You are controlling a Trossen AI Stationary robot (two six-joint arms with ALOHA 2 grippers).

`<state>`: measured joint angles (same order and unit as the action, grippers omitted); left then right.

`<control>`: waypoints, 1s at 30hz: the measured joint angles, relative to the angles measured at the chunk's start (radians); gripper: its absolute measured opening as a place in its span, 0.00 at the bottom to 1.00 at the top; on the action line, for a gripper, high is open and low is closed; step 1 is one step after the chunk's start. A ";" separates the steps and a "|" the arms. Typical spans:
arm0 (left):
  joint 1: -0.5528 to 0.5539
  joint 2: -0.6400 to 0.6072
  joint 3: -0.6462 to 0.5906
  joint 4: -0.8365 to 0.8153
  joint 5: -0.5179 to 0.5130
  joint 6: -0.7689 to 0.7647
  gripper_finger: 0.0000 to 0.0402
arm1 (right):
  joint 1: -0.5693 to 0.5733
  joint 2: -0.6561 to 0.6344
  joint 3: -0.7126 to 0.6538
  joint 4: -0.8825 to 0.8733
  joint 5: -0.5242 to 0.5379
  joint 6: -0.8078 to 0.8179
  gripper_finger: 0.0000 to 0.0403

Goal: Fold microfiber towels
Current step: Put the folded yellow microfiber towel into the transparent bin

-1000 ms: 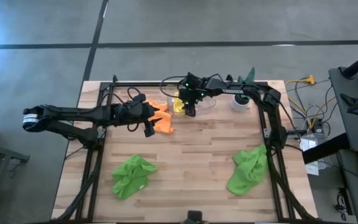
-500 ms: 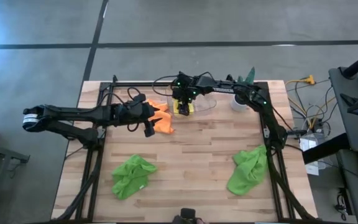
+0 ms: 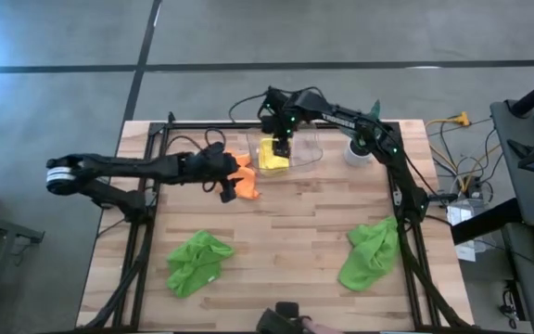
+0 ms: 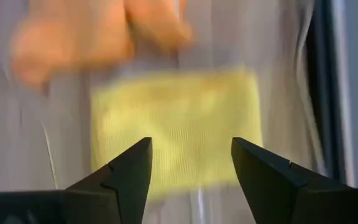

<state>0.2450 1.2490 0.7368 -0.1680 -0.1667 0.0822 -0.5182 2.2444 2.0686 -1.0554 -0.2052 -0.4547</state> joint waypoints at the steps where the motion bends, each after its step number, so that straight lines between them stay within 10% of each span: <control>1: 0.020 0.023 0.000 0.008 0.003 0.000 0.46 | -0.008 0.001 -0.004 -0.028 0.002 -0.020 0.53; 30: 0.171 0.335 0.097 0.265 0.165 -0.051 0.46 | -0.027 0.016 -0.227 0.088 0.103 -0.144 0.53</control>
<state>0.4164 1.5845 0.8333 0.0971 -0.0017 0.0315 -0.5448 2.2601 1.8419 -0.9678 -0.1022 -0.5983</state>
